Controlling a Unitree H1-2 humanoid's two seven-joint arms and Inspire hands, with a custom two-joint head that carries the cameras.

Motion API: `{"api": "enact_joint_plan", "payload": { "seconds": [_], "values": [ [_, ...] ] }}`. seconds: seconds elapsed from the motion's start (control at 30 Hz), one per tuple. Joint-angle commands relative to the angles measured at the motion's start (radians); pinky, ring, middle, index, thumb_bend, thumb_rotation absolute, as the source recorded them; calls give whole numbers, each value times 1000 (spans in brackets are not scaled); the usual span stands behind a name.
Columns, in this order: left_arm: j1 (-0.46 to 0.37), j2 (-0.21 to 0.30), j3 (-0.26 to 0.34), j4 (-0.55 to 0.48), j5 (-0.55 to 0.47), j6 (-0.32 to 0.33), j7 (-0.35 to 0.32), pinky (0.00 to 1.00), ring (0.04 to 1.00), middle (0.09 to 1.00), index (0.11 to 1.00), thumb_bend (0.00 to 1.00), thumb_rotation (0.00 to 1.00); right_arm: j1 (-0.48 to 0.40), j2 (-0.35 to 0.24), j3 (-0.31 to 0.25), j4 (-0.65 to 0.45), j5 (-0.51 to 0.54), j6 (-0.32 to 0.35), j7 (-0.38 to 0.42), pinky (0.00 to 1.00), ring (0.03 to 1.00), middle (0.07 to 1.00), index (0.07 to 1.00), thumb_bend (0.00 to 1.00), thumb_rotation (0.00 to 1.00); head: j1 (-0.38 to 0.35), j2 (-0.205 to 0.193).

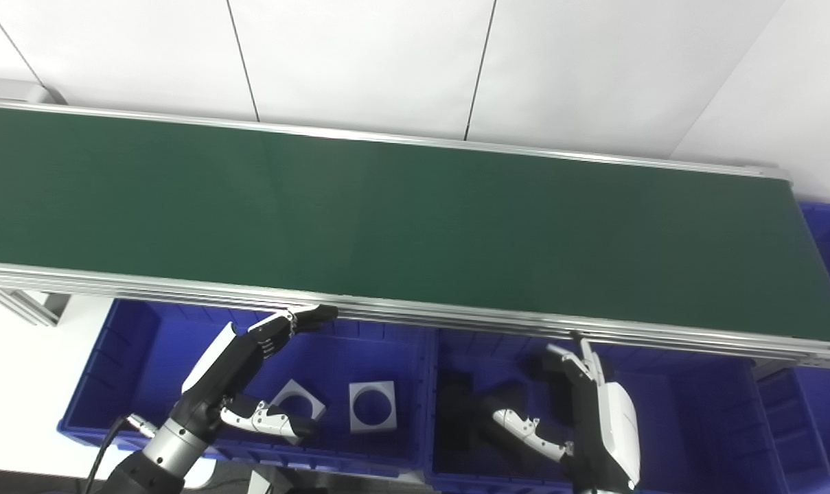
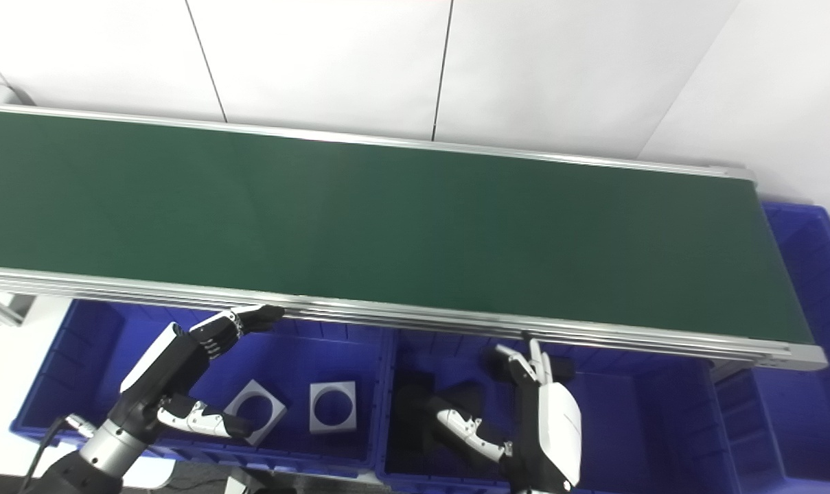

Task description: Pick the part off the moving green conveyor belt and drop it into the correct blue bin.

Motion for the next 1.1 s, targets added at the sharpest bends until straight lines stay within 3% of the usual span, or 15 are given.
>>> {"api": "enact_joint_plan", "payload": {
  "seconds": [0.0, 0.13, 0.27, 0.33, 0.47, 0.6, 0.73, 0.87, 1.07],
  "values": [
    [-14, -4, 12, -10, -13, -27, -19, 841, 854, 850, 804, 908, 361, -3, 8, 12, -18, -34, -3, -24, 994, 1000, 1000, 970, 776, 530, 3, 0],
    [-16, -8, 20, 0, -15, -27, -35, 845, 861, 856, 809, 905, 363, 1, 15, 32, -18, -83, 7, -32, 1000, 1000, 1000, 997, 845, 574, 10, -4],
    [-20, -17, 29, 7, -13, -27, -48, 857, 862, 855, 811, 904, 359, 5, 23, 74, -7, -67, -70, -92, 914, 1000, 1000, 994, 854, 507, 8, -10],
    [-22, -21, 30, 7, -9, -27, -53, 861, 864, 856, 812, 908, 355, 6, 24, 106, 4, -45, -118, -124, 835, 978, 1000, 990, 844, 473, 8, -16],
    [-22, -30, 20, -3, 17, -27, -44, 856, 864, 859, 814, 924, 378, 3, 21, 159, 67, 154, -300, -138, 794, 931, 985, 974, 818, 435, 11, -24],
    [-26, -39, 5, -14, 31, -27, -37, 865, 877, 869, 824, 922, 394, -13, -7, 155, 122, 240, -434, -146, 728, 873, 937, 943, 828, 452, 23, -33],
    [-36, -59, -1, -1, 29, -27, -26, 860, 880, 871, 823, 919, 395, -15, -21, 145, 161, 291, -525, -145, 673, 807, 880, 910, 840, 462, 40, -43],
    [-31, -73, 11, 31, 11, -27, -28, 827, 878, 877, 834, 900, 391, -6, -15, 135, 168, 386, -554, -120, 687, 788, 842, 895, 851, 422, 50, -43],
    [-16, -107, 40, 59, -45, -27, -33, 831, 893, 896, 836, 890, 364, 2, -10, 121, 175, 433, -590, -116, 724, 801, 843, 899, 811, 405, 65, -47]
  ]
}}
